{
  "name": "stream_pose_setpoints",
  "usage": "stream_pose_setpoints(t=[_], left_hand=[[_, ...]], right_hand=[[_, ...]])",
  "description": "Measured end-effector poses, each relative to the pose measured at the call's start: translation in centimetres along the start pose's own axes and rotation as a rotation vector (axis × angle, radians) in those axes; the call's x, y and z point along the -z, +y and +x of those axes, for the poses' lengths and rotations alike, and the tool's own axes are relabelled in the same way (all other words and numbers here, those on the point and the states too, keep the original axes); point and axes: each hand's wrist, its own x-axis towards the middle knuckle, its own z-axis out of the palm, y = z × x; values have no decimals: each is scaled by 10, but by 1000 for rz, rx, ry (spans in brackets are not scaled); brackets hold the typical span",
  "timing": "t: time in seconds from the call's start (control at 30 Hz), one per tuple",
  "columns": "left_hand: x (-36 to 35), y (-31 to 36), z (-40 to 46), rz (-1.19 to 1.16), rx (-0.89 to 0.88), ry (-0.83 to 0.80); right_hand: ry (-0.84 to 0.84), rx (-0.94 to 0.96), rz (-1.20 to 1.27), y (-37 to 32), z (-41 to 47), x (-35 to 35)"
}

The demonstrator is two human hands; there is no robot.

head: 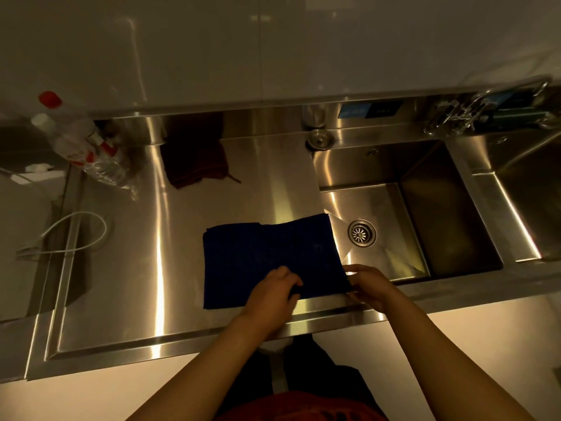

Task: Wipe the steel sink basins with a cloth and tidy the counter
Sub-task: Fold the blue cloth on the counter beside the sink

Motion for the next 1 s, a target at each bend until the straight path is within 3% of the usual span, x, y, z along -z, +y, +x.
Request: stream_pose_setpoints(t=[0.23,0.6,0.8,1.0], left_hand=[[-54,54,34,65,-35,-82],[-72,78,49,27,137,90],[-69,85,38,-48,233,232],[-67,89,29,-124,244,291]], right_hand=[[1,-9,4,-4,-1,0],[-183,-34,-6,-18,-2,27],[-79,87,63,-65,20,3],[93,284,-97,-113,39,-21]])
